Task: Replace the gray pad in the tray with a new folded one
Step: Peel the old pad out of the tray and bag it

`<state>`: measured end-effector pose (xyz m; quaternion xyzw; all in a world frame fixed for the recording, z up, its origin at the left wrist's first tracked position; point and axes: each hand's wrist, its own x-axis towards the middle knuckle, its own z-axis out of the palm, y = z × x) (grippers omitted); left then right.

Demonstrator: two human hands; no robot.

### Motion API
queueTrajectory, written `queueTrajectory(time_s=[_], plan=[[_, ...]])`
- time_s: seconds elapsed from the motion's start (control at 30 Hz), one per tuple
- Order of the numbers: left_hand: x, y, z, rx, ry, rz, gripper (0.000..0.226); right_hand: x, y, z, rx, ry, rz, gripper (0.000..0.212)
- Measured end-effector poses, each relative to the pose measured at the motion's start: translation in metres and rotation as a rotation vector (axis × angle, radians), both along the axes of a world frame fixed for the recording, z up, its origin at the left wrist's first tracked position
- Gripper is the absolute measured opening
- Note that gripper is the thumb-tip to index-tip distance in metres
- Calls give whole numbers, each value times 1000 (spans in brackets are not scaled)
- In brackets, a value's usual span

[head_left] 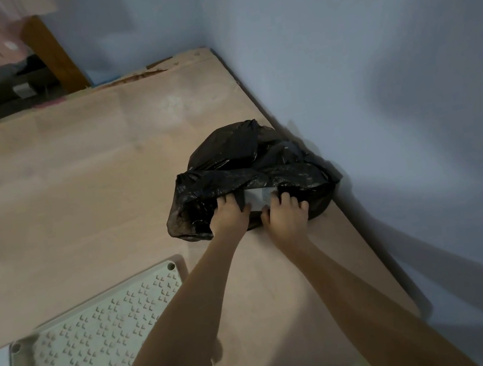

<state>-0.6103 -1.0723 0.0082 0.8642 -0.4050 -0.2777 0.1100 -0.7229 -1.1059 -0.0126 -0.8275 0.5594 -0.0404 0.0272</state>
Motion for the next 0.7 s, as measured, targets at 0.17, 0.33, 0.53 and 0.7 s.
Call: queueTrajectory(time_s=[0.17, 0.33, 0.53, 0.7], plan=[[5, 8, 3, 230, -325, -190, 53, -3, 1, -2, 28, 95, 56, 35], [-22, 17, 3, 146, -555, -360, 57, -2, 11, -3, -30, 73, 158, 45], [-22, 37, -13, 132, -374, -472, 58, -20, 17, -22, 13, 72, 392, 54], [-18, 38, -12, 141, -371, -521, 62, -20, 5, 0, 217, 239, 442, 62]])
